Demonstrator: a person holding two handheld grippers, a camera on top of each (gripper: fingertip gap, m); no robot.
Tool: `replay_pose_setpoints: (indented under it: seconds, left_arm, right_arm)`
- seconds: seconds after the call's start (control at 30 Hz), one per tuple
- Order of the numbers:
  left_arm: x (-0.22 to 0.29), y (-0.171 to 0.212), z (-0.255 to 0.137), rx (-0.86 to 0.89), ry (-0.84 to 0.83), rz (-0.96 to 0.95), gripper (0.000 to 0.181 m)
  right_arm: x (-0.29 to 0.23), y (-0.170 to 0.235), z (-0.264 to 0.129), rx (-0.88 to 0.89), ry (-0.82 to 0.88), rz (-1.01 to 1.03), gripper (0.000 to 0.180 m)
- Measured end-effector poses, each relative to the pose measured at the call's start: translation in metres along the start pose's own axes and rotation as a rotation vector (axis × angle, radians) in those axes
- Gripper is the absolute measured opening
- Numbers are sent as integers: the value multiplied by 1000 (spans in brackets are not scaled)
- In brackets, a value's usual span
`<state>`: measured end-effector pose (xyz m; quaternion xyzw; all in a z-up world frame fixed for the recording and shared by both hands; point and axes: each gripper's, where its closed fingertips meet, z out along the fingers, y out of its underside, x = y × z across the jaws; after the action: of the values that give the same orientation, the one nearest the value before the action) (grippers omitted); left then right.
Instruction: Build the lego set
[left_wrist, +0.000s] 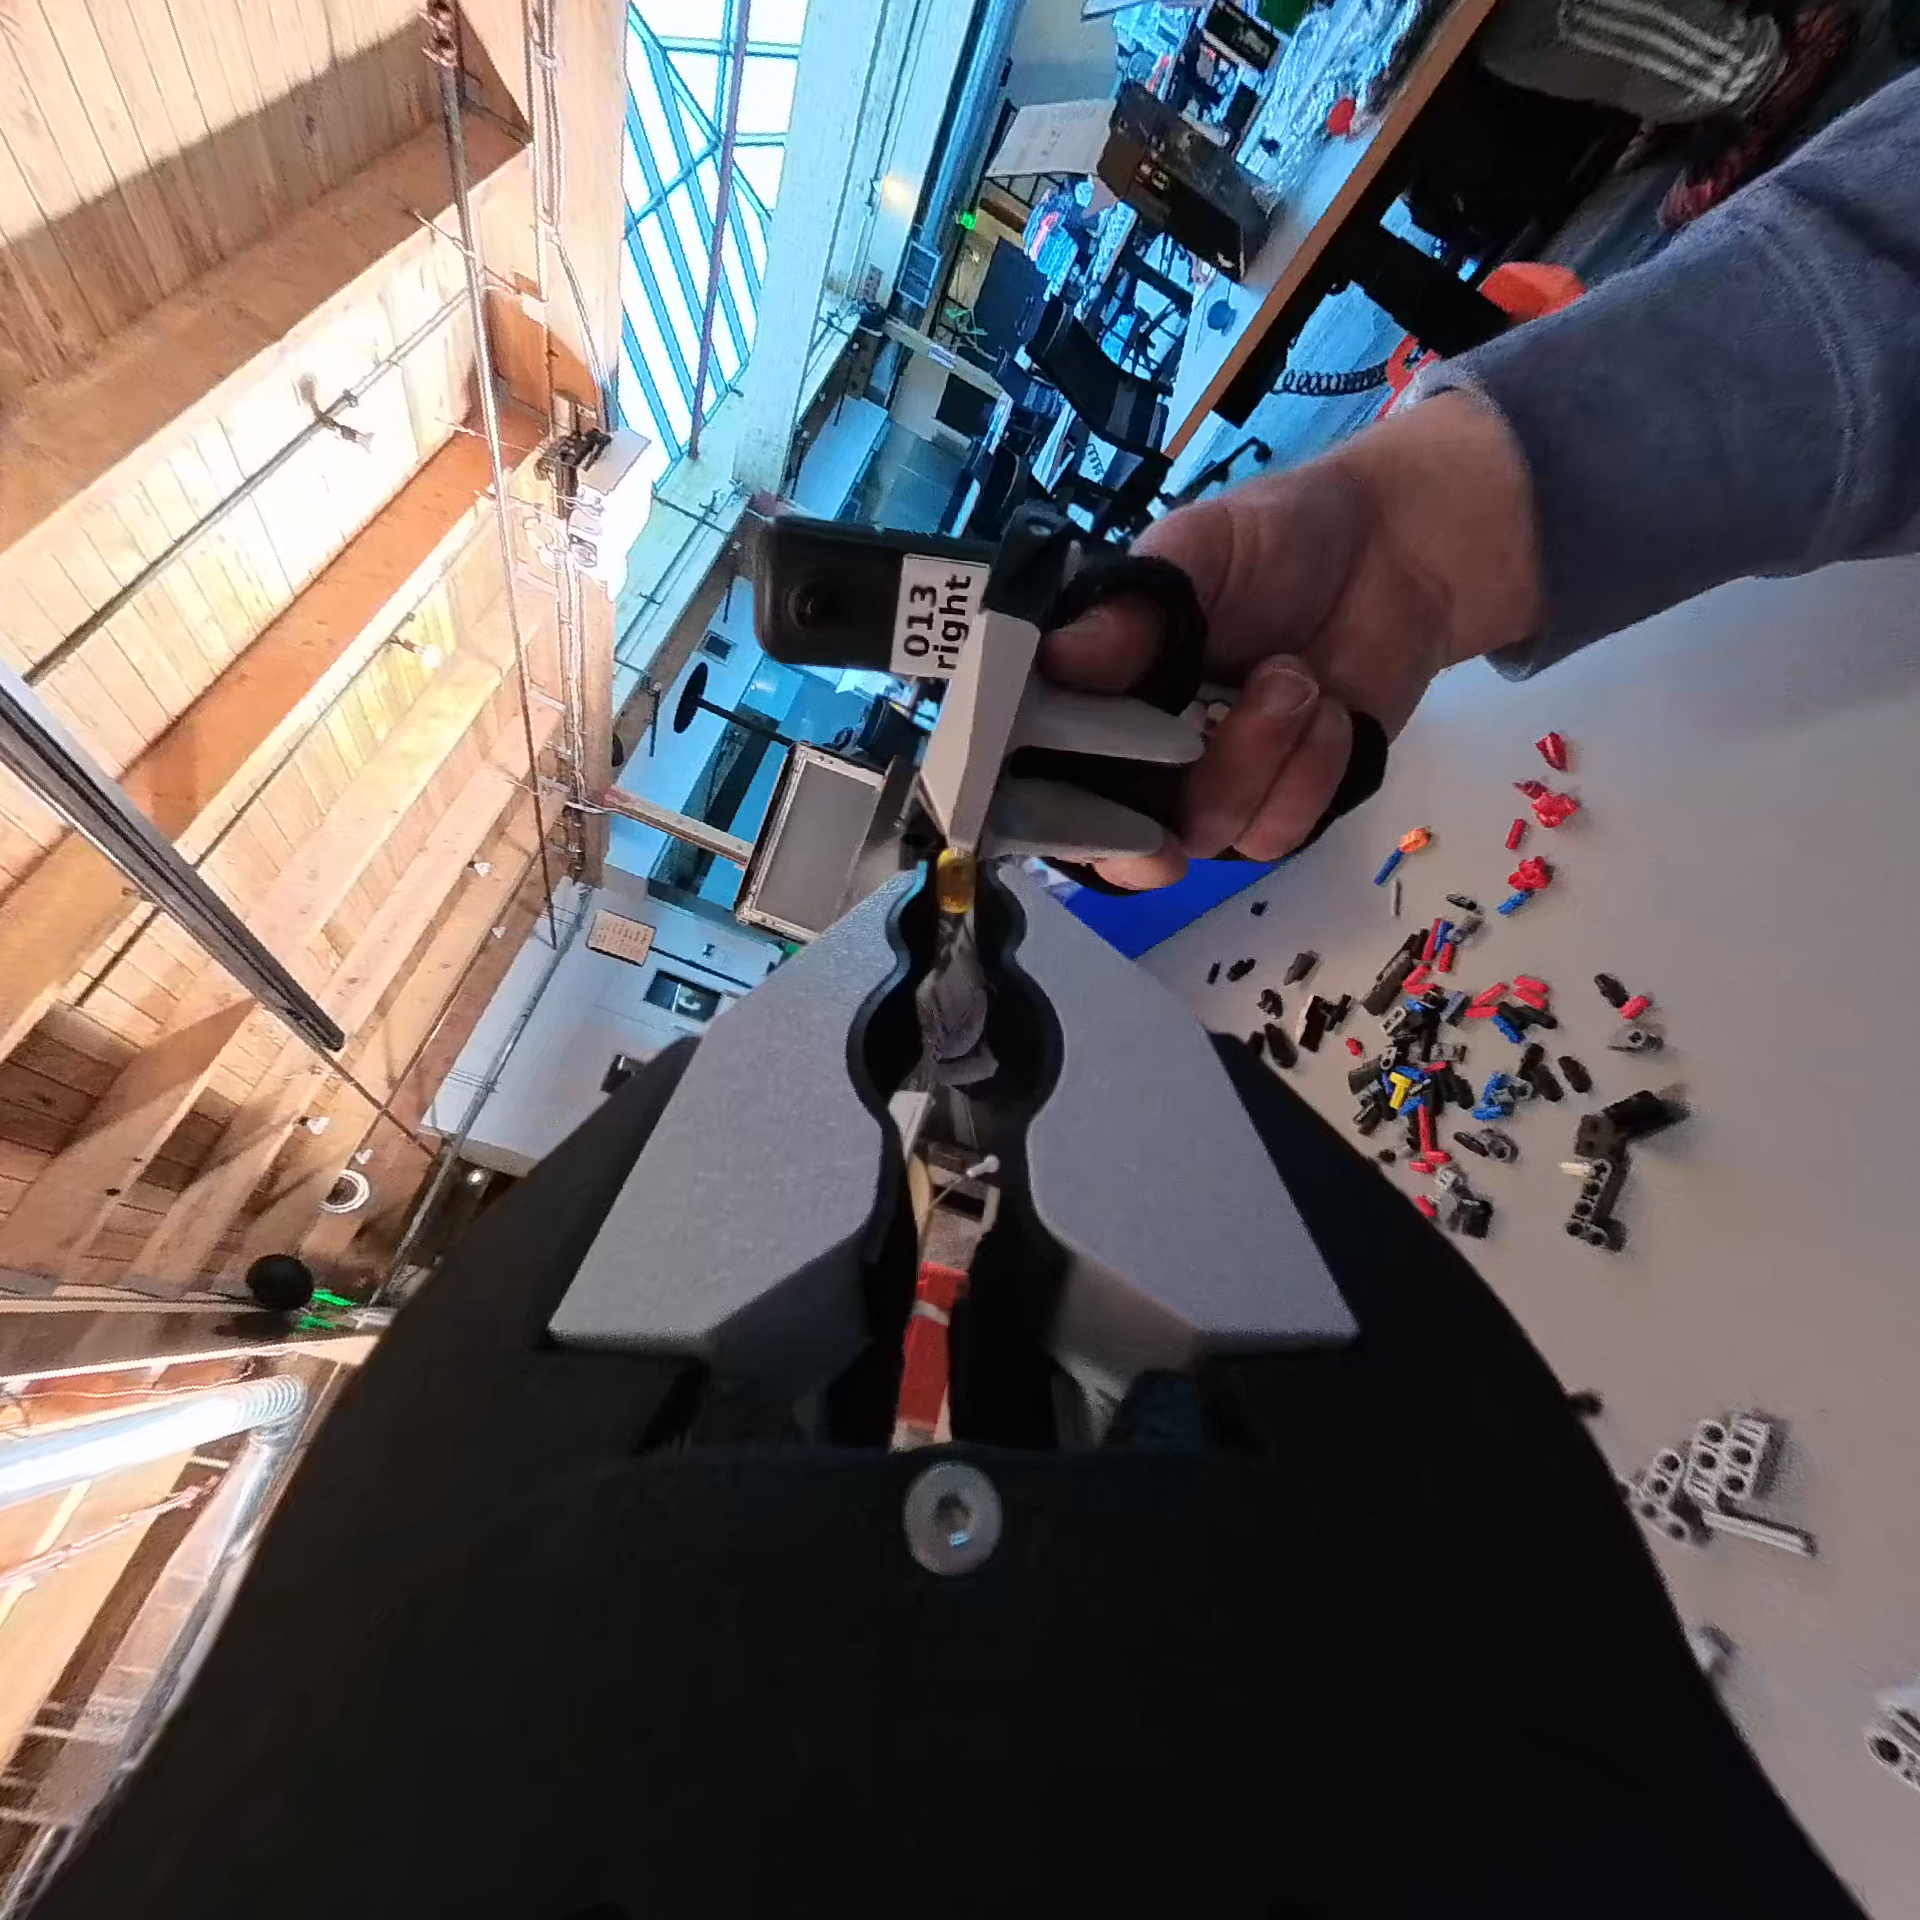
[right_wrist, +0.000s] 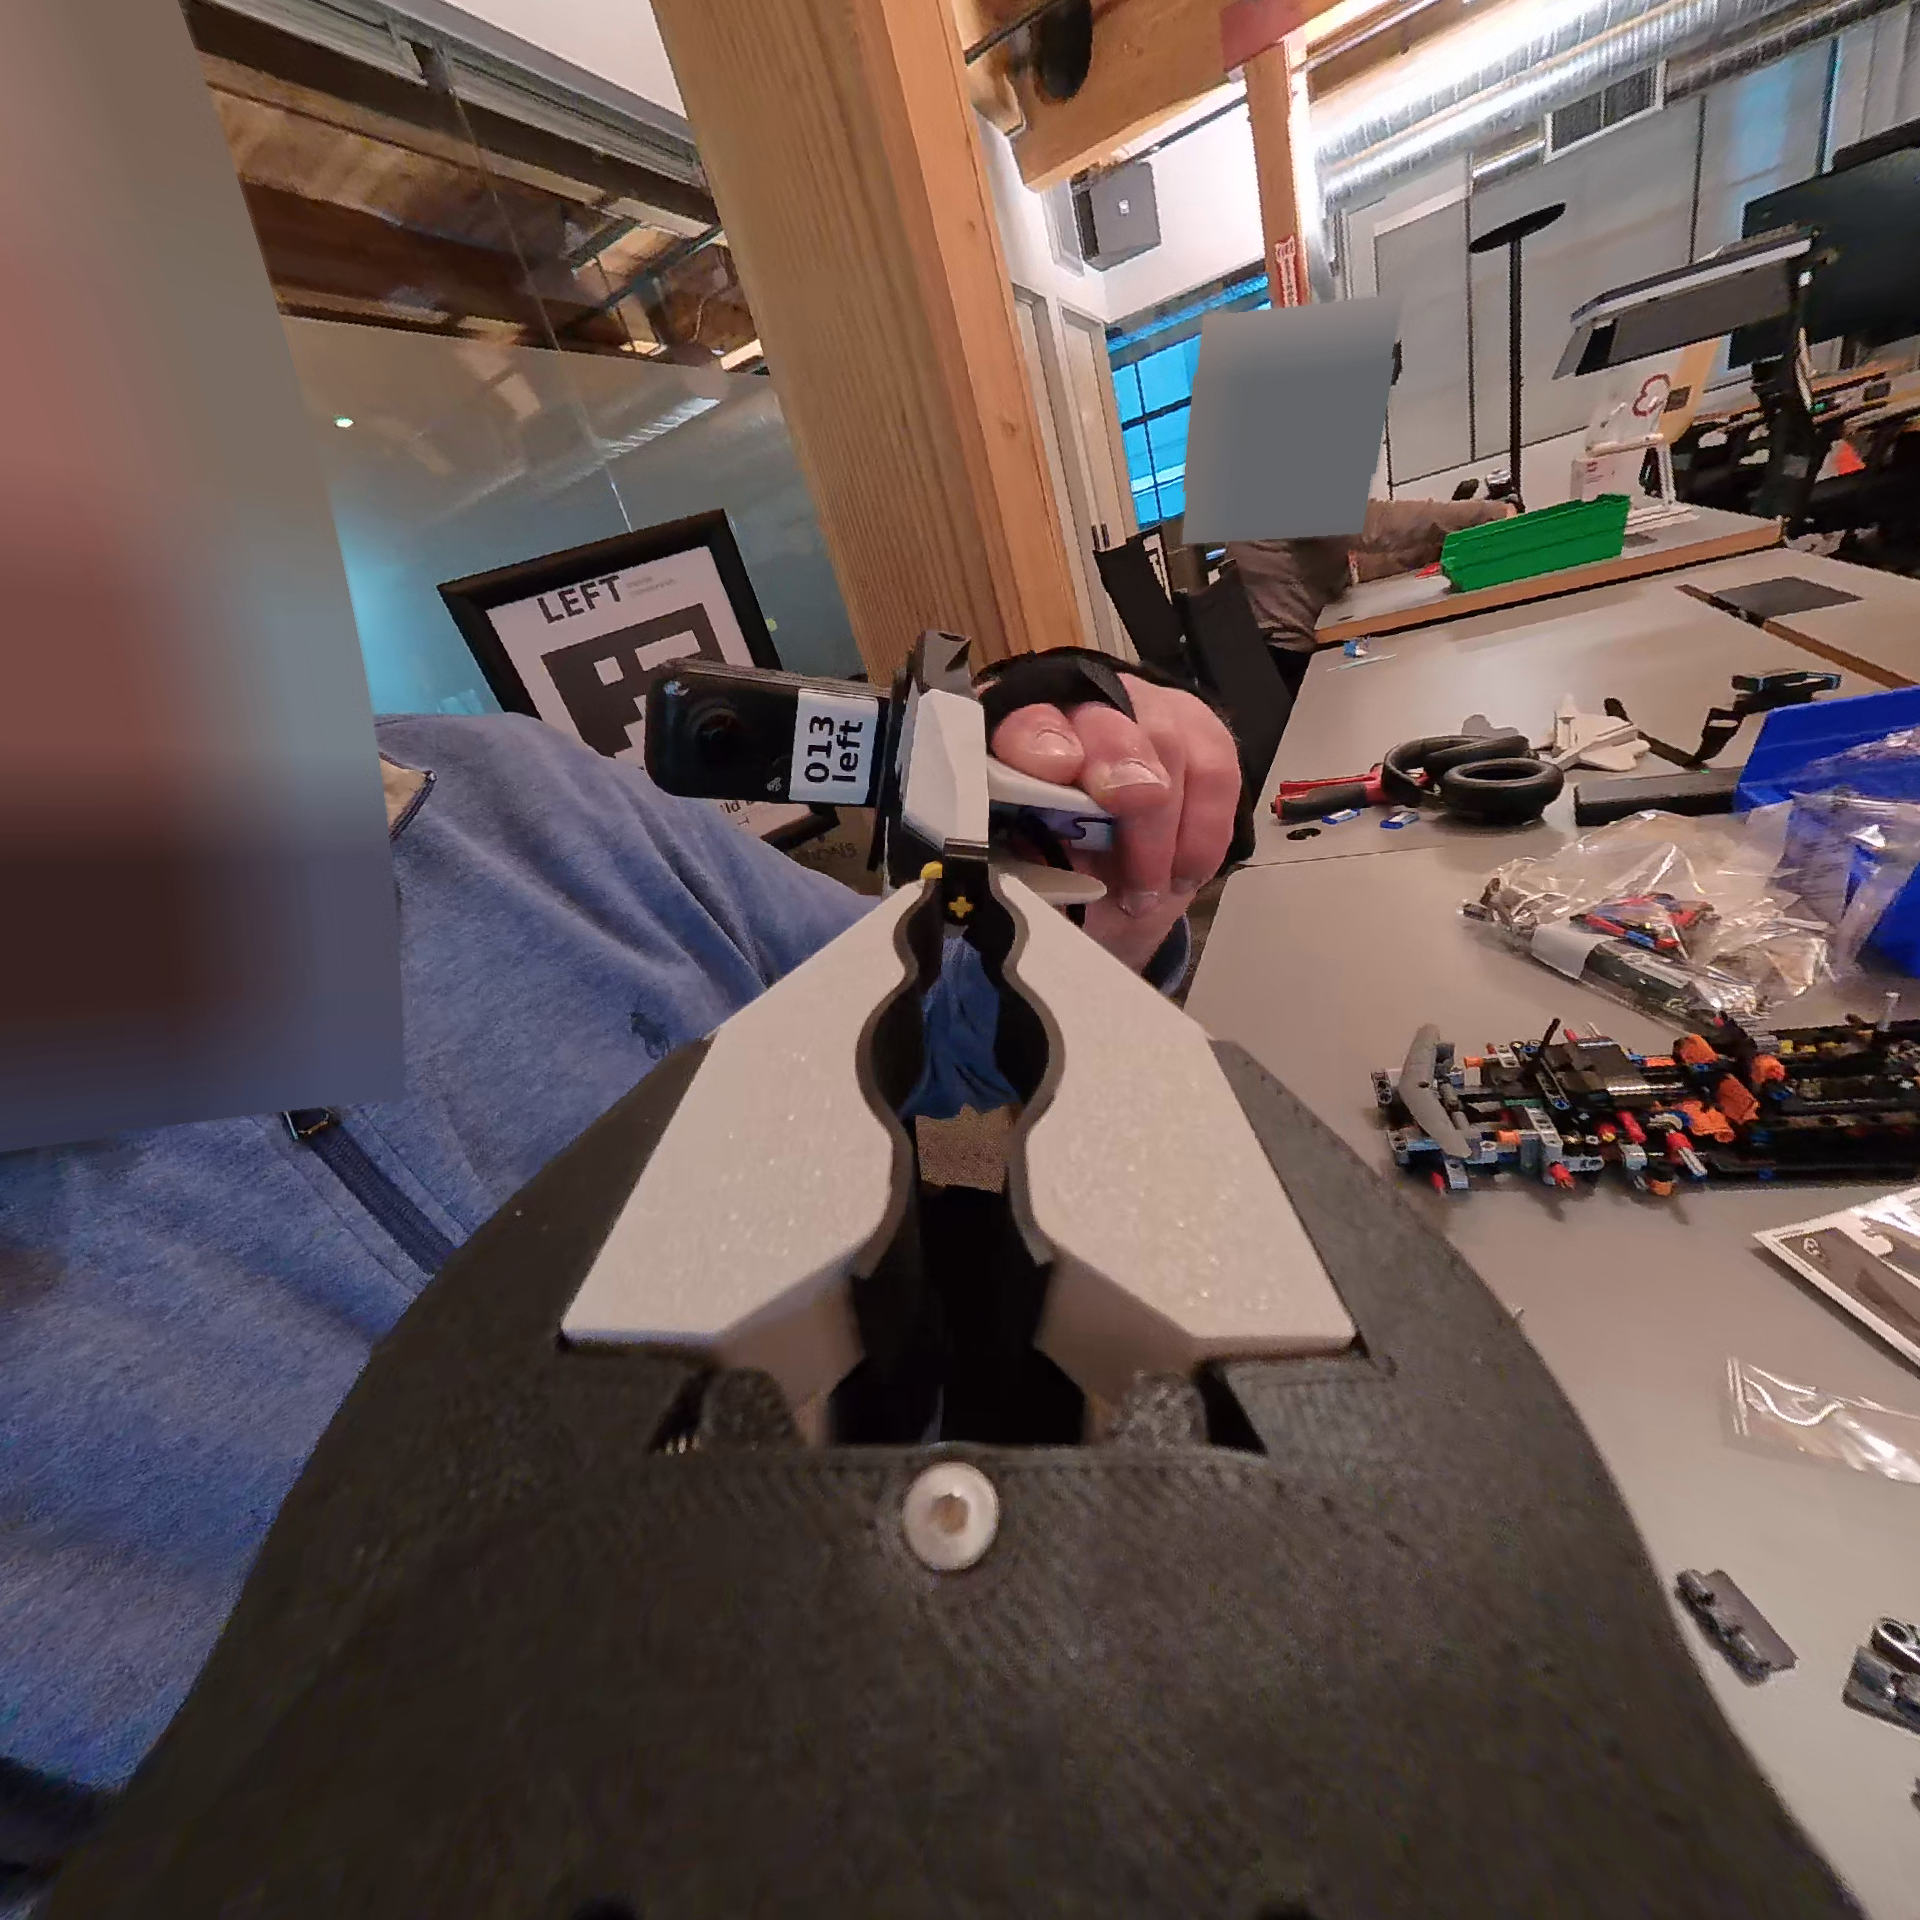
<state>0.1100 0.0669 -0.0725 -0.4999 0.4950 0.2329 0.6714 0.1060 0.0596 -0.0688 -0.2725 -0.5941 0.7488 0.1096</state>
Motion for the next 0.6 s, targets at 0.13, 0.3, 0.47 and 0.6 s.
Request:
replay_pose_setpoints:
  seconds: [0.13,0.3,0.47,0.6]
  left_arm:
    - [5,3,-7,-19,21,-9,5]
    - [8,6,-11,-30,34,-10,5]
    - [11,3,-15,-19,51,-23,5]
    - [15,4,-15,-35,76,12,4]
  right_arm:
    - [1,7,5,-10,-15,5,4]
    - [2,12,9,-15,-15,-4,3]
    - [0,15,12,-10,-27,6,3]
    - [-1,19,11,-25,-19,6,3]
